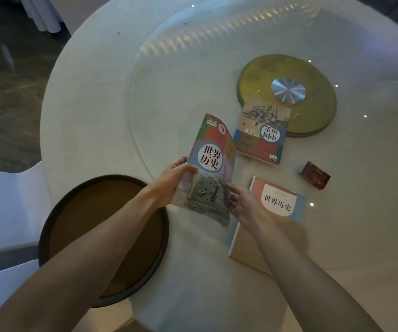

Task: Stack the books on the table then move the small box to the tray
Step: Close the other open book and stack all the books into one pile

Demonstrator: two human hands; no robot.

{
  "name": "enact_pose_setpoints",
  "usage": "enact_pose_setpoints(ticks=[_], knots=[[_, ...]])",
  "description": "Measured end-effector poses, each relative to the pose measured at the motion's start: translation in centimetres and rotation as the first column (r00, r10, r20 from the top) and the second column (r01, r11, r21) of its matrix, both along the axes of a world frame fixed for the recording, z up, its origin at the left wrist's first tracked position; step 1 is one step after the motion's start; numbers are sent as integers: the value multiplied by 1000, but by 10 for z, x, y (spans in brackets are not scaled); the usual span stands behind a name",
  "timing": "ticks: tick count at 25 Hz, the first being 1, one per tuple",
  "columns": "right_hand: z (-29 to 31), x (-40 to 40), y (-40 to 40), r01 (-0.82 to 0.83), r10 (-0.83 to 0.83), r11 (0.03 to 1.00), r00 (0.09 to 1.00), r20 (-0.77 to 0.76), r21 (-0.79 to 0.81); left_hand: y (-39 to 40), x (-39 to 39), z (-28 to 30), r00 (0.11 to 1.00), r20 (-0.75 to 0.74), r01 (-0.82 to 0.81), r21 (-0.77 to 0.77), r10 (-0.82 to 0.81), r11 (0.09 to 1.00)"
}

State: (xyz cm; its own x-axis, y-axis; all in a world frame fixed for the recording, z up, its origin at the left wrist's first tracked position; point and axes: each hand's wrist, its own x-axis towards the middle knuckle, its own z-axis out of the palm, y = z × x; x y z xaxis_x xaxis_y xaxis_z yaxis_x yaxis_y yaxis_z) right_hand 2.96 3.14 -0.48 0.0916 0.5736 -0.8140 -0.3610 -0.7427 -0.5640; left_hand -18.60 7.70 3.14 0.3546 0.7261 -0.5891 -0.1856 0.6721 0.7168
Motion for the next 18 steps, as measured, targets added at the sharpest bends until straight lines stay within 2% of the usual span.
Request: enact_pose_setpoints(ticks=[2, 6, 10, 12, 18], knots=[[9, 23, -11, 92, -93, 995, 995, 22, 42, -3, 19, 4, 1000, 4, 3, 7, -3, 1000], [14, 80, -45, 94, -116, 990, 966, 232, 105, -24, 67, 2, 980, -187, 68, 22, -63, 997], [6, 120, -84, 49, -75, 996, 895, 440, 69, -52, 111, -29, 877, -452, 230, 95, -164, 968], [-4, 136, -101, 22, -38, 999, 848, 529, 37, -66, 132, -41, 825, -533, 275, 92, -186, 957], [-24, 161, -128, 3, 19, 999, 797, 603, -35, -89, 158, -62, 726, -651, 336, 52, -223, 940]])
